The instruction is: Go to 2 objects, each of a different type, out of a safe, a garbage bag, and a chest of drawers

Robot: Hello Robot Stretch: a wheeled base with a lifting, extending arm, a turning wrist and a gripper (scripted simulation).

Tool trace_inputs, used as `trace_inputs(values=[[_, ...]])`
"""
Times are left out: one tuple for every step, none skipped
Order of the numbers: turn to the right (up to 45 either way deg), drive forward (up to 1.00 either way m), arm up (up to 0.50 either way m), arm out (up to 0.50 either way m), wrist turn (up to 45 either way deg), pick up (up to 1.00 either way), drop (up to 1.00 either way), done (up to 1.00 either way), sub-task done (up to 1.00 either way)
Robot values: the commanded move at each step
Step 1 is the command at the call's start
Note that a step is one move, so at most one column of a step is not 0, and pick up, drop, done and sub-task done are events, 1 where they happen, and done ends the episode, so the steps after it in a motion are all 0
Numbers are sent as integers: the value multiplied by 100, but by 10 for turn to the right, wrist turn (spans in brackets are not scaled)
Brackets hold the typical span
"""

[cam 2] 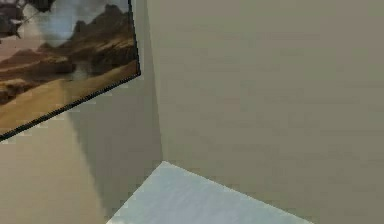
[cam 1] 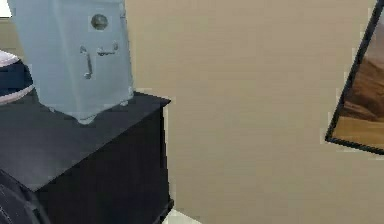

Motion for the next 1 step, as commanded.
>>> trace_inputs(values=[[-240, 0, 0, 0, 0, 0, 0, 0, 0]])
